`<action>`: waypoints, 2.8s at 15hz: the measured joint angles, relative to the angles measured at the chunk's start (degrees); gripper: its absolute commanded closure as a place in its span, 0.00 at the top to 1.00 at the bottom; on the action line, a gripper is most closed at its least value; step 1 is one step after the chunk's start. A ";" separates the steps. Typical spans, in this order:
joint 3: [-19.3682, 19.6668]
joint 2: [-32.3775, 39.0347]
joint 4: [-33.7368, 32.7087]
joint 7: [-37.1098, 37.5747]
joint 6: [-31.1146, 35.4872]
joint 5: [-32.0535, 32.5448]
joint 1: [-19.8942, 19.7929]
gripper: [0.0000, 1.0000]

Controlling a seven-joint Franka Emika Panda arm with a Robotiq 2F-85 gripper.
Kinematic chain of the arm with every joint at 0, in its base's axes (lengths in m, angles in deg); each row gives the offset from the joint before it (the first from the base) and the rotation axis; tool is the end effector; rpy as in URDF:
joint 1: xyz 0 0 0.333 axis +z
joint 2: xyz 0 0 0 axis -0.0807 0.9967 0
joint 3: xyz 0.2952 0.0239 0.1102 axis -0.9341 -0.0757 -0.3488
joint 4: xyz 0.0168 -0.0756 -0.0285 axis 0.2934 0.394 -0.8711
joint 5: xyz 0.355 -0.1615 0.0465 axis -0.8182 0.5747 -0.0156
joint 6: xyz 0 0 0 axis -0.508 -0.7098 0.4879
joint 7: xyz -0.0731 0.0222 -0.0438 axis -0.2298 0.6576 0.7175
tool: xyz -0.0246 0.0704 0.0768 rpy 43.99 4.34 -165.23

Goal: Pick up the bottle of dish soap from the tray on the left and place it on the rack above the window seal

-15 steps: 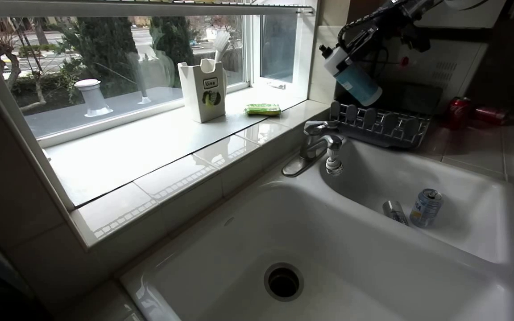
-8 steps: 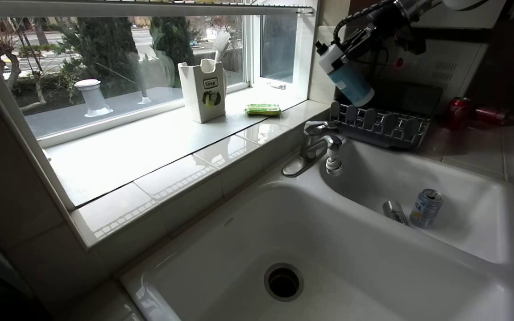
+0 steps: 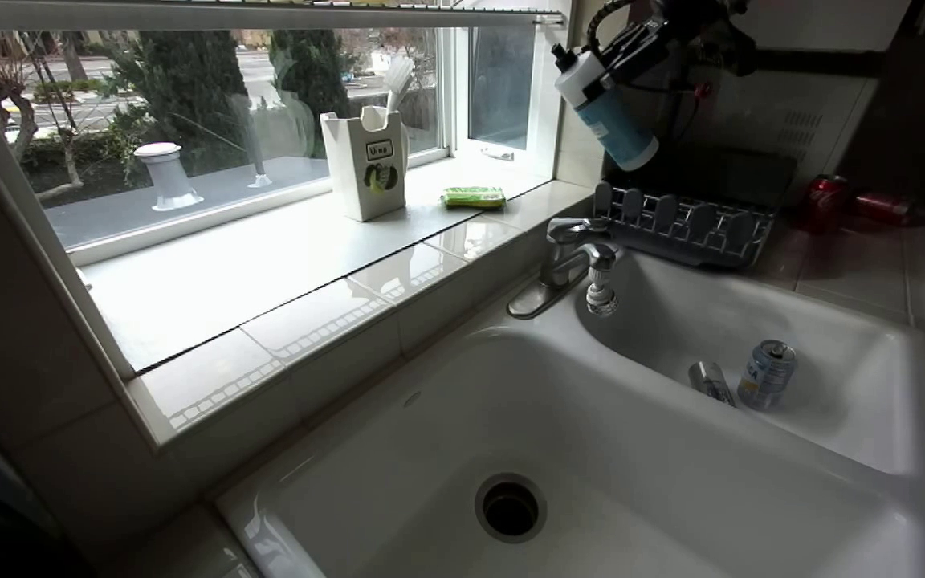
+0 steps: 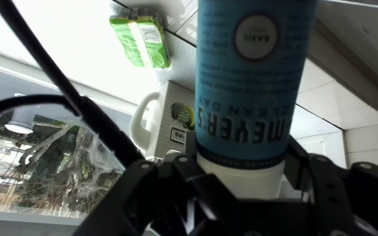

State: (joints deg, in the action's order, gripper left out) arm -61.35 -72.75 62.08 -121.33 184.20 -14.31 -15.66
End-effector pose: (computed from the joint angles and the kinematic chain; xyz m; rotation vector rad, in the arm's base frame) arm 0.5629 -0.1621 0.6019 -2.5509 -1.0078 -1.2080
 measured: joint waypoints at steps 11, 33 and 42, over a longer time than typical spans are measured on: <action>-0.48 1.70 -14.79 1.05 1.39 -11.67 4.61 0.37; -1.68 6.56 -24.10 1.05 1.49 -17.92 5.18 0.37; -2.86 6.16 -28.67 1.09 1.50 -19.12 5.73 0.37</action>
State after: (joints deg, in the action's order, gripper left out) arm -64.21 -66.59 33.41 -120.24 185.70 -33.43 -9.93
